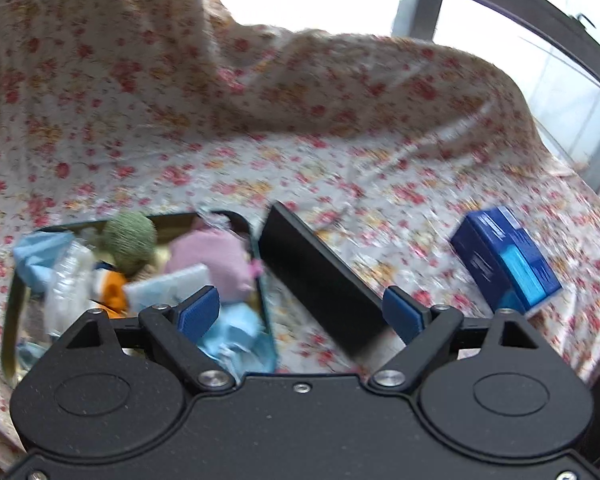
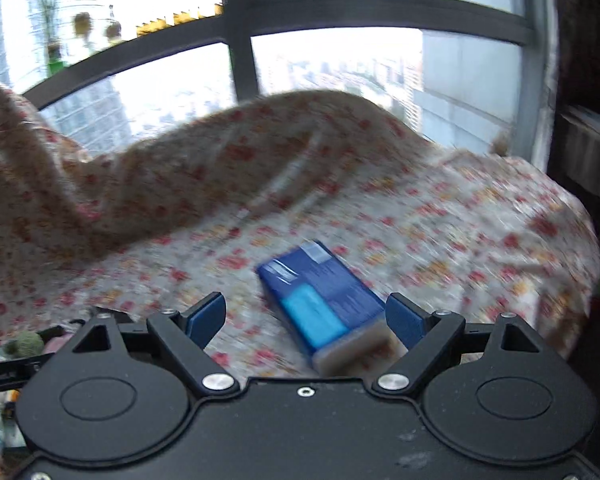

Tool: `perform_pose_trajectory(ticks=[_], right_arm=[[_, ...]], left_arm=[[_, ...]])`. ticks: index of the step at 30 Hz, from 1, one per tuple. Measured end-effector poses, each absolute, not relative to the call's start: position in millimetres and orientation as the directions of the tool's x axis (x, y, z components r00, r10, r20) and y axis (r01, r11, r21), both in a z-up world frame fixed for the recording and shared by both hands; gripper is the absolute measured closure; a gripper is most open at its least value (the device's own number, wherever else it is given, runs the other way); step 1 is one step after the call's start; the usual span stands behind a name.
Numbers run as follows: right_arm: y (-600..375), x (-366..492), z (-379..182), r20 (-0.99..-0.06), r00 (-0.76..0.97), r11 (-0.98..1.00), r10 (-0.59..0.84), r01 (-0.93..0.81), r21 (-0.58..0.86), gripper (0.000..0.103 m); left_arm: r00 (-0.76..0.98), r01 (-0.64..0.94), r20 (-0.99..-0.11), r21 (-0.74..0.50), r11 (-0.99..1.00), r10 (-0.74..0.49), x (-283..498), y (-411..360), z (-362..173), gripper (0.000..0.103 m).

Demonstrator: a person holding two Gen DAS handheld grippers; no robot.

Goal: Organize soft objects

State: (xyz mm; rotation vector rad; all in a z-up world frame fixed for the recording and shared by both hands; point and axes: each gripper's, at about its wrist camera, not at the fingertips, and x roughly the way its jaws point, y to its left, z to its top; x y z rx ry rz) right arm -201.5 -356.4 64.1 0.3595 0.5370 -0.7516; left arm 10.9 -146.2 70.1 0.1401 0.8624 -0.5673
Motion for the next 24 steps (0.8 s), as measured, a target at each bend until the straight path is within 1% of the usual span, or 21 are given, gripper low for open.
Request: perform_pose_trajectory(ticks=[4, 12, 18, 21, 24], right_arm=[[-366, -214, 43, -0.617, 0.55, 0.632, -0.563, 0.768, 0.107, 0.016], [-365, -218, 8, -0.685, 0.521, 0.625, -0.51, 0.771, 0.121, 0.016], [-350, -209, -8, -0.714, 0.532, 0.662, -0.454, 0.739, 0.13, 0.016], [-340, -200, -12, -0.724, 0.545, 0.686, -0.422, 0.714, 0.137, 0.016], [-329, -192, -11, -0.727, 0.563, 0.714, -0.393, 0.685, 0.144, 0.016]], left_arm=[[0.485, 0.544, -0.775, -0.095, 0.833, -0.406, 2, -158, 58, 0.018], [0.464, 0.518, -0.818, -0.06, 0.853, -0.339, -8, -161, 36, 0.018], [0.498, 0.491, -0.822, 0.004, 0.871, -0.277, -13, -157, 28, 0.017], [0.518, 0.479, -0.817, 0.033, 0.877, -0.252, -13, -152, 27, 0.013], [0.544, 0.455, -0.809, 0.062, 0.888, -0.222, -12, -145, 27, 0.012]])
